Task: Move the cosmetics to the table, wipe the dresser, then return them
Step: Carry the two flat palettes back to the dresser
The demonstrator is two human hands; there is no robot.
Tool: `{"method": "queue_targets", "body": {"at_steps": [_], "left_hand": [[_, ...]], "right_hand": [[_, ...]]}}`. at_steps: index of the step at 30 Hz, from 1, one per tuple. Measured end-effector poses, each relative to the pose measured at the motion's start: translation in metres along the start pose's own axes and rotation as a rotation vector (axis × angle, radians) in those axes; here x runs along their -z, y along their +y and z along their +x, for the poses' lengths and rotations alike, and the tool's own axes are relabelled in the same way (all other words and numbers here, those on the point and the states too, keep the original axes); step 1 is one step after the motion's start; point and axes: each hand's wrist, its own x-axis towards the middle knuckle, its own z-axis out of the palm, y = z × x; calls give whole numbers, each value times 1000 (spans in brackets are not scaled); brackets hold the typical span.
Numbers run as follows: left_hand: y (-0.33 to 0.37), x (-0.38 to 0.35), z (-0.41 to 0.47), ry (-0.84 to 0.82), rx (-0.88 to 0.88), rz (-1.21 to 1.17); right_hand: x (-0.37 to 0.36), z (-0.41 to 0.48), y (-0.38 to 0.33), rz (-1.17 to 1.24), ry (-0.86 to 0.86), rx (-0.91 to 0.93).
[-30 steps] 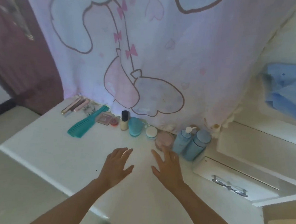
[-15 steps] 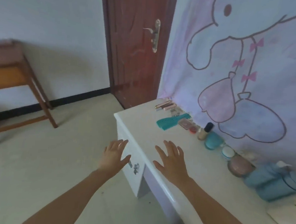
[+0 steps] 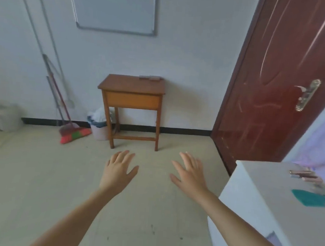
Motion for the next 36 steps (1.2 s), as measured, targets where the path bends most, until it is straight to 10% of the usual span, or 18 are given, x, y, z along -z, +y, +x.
{"method": "queue_targets", "body": {"at_steps": [18,36], "left_hand": [[-106,71,81,260,216,103],[-214,35,265,276,322,60]], "right_hand": [[-45,196,-68,186,175,342],[-186,389,-53,185,-21,408]]}}
